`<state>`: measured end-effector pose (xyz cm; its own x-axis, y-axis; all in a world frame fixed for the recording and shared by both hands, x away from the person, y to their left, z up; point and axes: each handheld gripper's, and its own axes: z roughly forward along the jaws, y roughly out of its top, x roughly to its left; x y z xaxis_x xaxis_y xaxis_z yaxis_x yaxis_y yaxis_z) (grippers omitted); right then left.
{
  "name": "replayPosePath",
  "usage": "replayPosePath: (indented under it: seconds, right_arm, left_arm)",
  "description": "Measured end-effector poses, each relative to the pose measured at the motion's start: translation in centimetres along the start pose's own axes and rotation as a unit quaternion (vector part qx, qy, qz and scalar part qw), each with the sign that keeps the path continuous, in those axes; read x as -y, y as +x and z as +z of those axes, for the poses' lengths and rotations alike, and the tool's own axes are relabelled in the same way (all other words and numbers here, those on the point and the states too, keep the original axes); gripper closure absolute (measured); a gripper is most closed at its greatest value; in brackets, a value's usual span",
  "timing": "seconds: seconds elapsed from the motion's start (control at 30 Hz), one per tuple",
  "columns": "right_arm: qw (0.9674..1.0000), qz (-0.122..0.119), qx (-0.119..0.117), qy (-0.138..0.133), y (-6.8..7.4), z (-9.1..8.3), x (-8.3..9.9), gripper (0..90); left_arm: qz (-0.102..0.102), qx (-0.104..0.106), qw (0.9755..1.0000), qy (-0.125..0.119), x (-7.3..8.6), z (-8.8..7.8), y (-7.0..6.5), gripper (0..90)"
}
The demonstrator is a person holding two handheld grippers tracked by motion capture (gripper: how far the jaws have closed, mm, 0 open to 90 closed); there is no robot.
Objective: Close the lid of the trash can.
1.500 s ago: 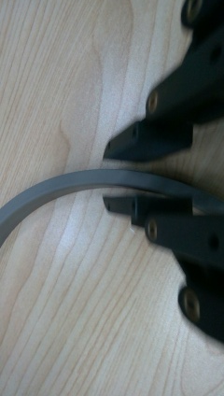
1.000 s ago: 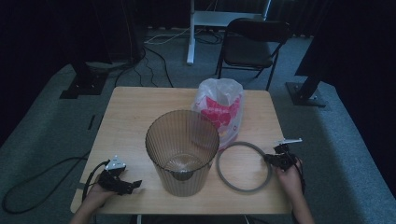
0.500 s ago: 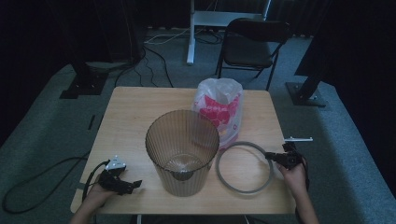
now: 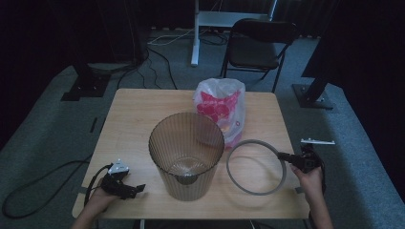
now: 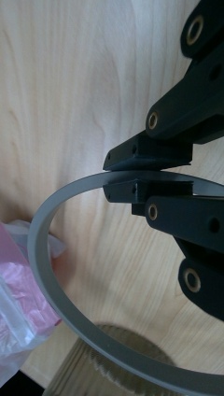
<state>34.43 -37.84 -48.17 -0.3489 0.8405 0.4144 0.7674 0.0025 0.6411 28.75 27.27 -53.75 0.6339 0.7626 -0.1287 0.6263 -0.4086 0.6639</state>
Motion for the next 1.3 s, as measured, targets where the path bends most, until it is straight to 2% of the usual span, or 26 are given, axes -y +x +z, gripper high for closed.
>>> replayPosePath:
  seconds: [0.1,0.4,0.77,0.93,1.07,1.3]
  right_arm:
    - [0.9998,0.006,-0.012,-0.011,-0.2,-0.8,-0.3,84.0]
    - [0.9995,-0.001,-0.005,-0.030,0.1,-3.1,-1.5,84.0]
    - [0.9985,-0.020,-0.007,-0.050,1.4,-6.3,-4.3,84.0]
    - [0.9973,-0.025,-0.010,-0.068,1.9,-7.3,-5.1,83.9]
    - [0.9956,-0.025,-0.022,-0.087,2.2,-8.1,-6.0,84.0]
    - [0.9927,-0.040,-0.032,-0.109,3.7,-9.4,-8.2,84.0]
  left_arm:
    - [0.000,0.000,1.0000,0.000,0.0,0.0,0.0,0.0]
    - [0.001,0.000,1.0000,0.003,0.0,0.1,0.0,0.0]
    - [0.003,-0.001,1.0000,0.006,0.1,0.1,-0.2,0.0]
    - [0.003,-0.001,1.0000,0.006,0.1,0.1,-0.2,0.0]
    - [0.003,-0.001,1.0000,0.007,0.1,0.1,-0.2,0.0]
    - [0.004,0.000,1.0000,0.007,0.1,0.1,-0.2,0.0]
